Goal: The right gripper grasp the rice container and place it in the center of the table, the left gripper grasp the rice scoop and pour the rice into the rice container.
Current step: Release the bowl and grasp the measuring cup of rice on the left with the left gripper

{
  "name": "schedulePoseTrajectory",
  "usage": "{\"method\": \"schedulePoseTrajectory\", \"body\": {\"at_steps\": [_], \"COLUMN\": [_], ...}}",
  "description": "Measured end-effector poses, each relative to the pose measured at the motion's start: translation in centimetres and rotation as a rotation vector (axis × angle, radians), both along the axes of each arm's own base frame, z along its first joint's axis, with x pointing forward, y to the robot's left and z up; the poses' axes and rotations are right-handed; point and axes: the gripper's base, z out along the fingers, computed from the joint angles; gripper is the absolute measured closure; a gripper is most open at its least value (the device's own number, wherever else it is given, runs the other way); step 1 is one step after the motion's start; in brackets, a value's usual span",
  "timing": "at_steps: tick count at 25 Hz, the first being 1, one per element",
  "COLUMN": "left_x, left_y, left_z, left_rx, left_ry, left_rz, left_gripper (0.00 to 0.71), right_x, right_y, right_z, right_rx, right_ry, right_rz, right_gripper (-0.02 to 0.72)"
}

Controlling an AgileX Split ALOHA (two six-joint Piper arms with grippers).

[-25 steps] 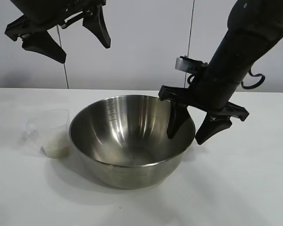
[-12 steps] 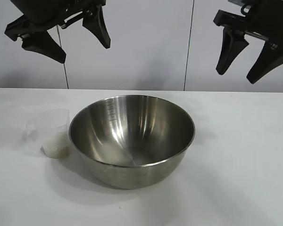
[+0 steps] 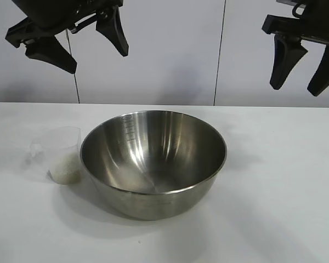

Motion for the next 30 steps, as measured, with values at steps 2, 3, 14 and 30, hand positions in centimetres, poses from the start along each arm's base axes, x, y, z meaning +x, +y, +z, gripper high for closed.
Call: {"method": "schedulePoseTrajectory", "body": {"at_steps": [2, 3, 14, 30], "left_x": [0.0, 0.0, 0.4, -2.3], "left_y": [0.0, 0.0, -0.1, 5.3], "left_z": [0.0, 0.0, 0.3, 4.0], "left_rx": [0.000, -0.001, -0.018, 0.025], "left_ry": [0.000, -0.003, -0.045, -0.266], "left_rz": [0.000, 0.001, 0.015, 0.079], "left_gripper": [0.063, 0.063, 0.063, 0.085], "right_x": [0.0, 0.0, 0.2, 0.3], "right_y": [0.0, 0.0, 0.1, 0.1], "right_z": [0.3, 0.3, 0.5, 0.5], "right_rx": [0.004, 0.005, 0.020, 0.023], "right_ry": [-0.019, -0.025, -0.050, -0.053], "right_rz": [-0.006, -0.009, -0.027, -0.032], "right_gripper": [0.252, 0.252, 0.252, 0.252]}}
